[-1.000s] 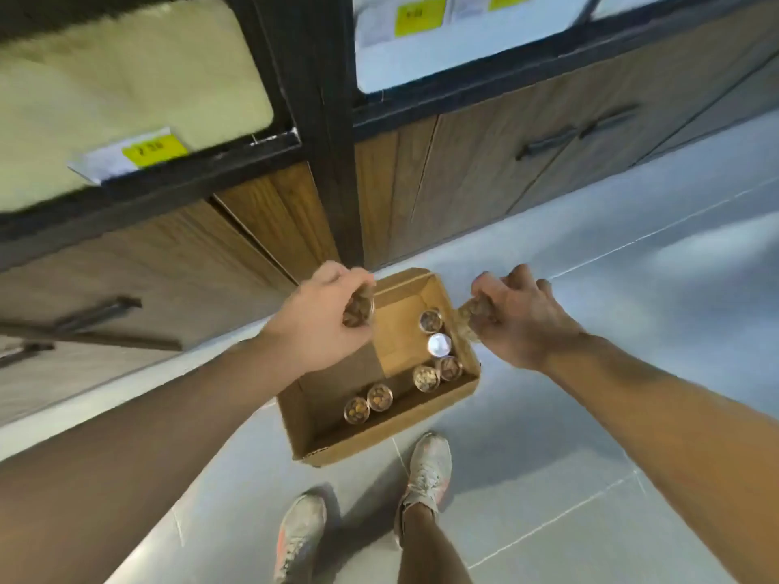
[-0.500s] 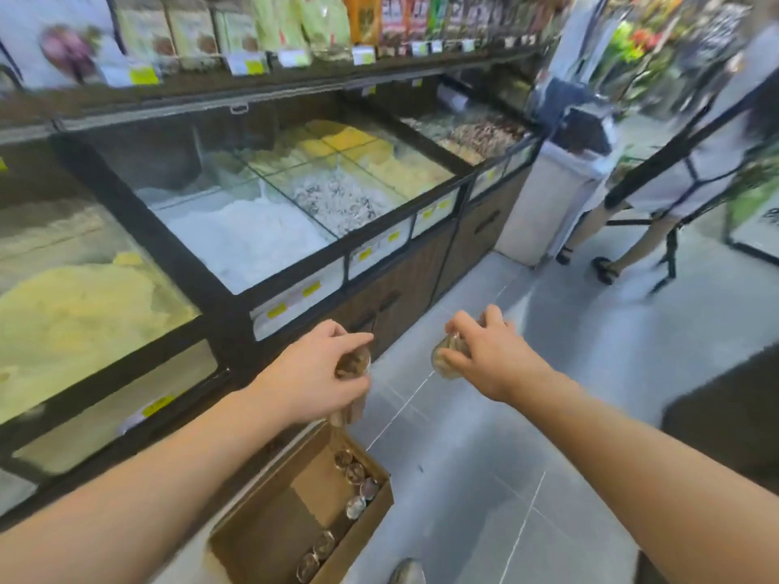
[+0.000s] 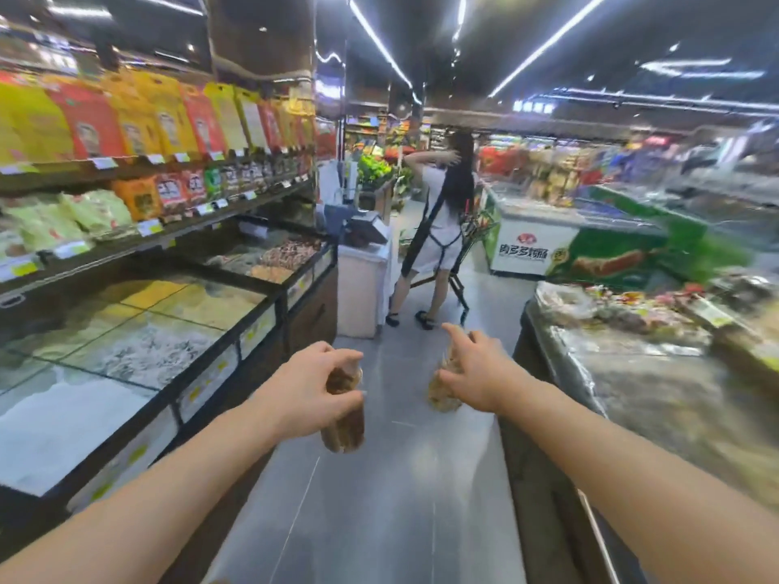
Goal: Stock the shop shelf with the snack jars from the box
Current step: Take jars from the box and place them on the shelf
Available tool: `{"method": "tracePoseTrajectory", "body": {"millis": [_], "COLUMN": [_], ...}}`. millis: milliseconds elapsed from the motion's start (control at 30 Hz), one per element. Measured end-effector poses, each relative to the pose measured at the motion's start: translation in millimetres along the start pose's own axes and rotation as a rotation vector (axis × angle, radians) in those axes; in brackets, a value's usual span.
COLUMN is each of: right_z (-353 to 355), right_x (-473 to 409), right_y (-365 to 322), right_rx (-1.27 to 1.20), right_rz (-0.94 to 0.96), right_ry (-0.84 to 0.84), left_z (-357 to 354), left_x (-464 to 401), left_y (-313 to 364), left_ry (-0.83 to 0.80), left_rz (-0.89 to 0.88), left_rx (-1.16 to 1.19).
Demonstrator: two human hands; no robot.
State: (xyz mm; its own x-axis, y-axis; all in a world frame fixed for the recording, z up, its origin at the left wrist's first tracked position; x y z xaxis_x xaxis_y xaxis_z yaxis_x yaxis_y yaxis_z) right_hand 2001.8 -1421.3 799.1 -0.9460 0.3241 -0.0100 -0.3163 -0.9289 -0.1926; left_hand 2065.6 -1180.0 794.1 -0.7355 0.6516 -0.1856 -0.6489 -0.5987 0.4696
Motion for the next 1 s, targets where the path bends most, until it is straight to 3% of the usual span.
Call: {"method": "tracePoseTrajectory", "body": {"millis": [667,1000], "right_z": [111.3,127.2], "right_x": [292.3,489.8], "right_y": [452.9,602.5], "right_rx": [0.001,-0.045], "right_rz": [-0.571,-0.976], "right_ry": [0.094,0.141], "left_z": [-231.1,-357.8], "left_x": [-54.8,-19.1], "left_y": [476.9,682.1], "left_ry": [-0.224,-0.433], "left_rz": [-0.542,-0.861], "left_rx": [0.122,0.123]}}
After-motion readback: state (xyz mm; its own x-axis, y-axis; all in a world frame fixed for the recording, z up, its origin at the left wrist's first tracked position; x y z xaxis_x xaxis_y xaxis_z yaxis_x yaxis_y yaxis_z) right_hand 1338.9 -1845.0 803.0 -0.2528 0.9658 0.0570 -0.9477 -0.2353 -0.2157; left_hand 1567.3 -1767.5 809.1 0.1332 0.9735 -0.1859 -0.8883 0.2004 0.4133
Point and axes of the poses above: each hand's wrist, its own x-axis away from the middle knuckle, its own z-axis out of the back of the hand, y = z × x, the point moved 6 cm from there along -x, towards the middle knuckle, and after that the axes turned 2 degrees about -z, right-handed, at the moved point
